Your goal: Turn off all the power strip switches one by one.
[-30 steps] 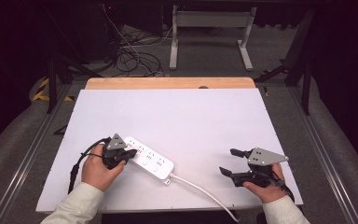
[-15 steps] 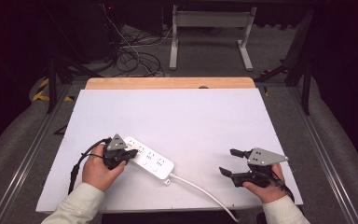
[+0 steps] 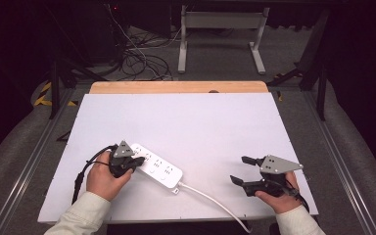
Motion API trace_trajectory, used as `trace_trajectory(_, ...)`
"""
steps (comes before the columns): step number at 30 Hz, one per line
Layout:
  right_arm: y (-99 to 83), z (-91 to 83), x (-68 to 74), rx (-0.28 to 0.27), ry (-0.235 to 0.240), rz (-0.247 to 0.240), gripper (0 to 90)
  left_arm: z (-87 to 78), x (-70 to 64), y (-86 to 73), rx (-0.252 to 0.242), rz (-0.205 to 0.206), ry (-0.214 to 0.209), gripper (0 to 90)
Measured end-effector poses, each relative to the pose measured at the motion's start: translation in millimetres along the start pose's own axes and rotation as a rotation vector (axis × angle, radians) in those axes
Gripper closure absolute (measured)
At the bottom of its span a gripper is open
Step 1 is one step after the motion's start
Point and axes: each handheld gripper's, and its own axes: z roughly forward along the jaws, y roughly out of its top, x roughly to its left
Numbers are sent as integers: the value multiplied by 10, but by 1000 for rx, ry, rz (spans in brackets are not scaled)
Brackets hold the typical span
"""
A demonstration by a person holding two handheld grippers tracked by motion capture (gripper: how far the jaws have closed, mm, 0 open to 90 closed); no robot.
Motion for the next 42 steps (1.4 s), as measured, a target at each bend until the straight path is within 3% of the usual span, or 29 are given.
trace_trajectory(2, 1, -3, 0, -3, 0, 3, 242, -13, -24, -12, -40, 22, 36, 900)
trace_trajectory(3, 2, -6, -2, -2, -3, 2, 242, -30, -29, 5, -26, 28, 62, 900)
trace_trajectory(5, 0, -9, -9, -6, -2, 4, 242, -110, -19, 32, -111, 9, 24, 900)
trace_trajectory(7, -3, -10, -16, -5, -5, 4, 242, -148, -17, 51, -123, -2, 6, 900)
trace_trajectory(8, -5, -8, -20, -5, -5, 6, 242, -266, -26, 97, -165, 2, 11, 900)
trace_trajectory(15, -7, -1, -12, -2, -2, 3, 242, -356, -47, 109, -184, -2, 2, 900)
trace_trajectory(18, -3, -7, -10, -3, -5, 2, 242, -366, -72, 116, -197, -19, -34, 900)
trace_trajectory(20, -6, -2, -12, -2, -3, 3, 242, -359, -95, 121, -194, -4, -30, 900)
trace_trajectory(23, -7, 2, -11, 0, -2, 2, 242, -312, -152, 127, -186, 2, -64, 900)
trace_trajectory(26, -10, 6, -8, 4, 1, 0, 242, -243, -244, 142, -167, 20, -128, 900)
trace_trajectory(29, -9, 6, -7, 4, 2, 1, 242, -200, -326, 157, -148, 39, -140, 900)
trace_trajectory(34, -9, 6, -5, 5, 2, -1, 242, -128, -361, 146, -114, 62, -119, 900)
trace_trajectory(42, -8, 6, -5, 0, 4, 2, 242, -42, -339, 108, -72, 47, -129, 900)
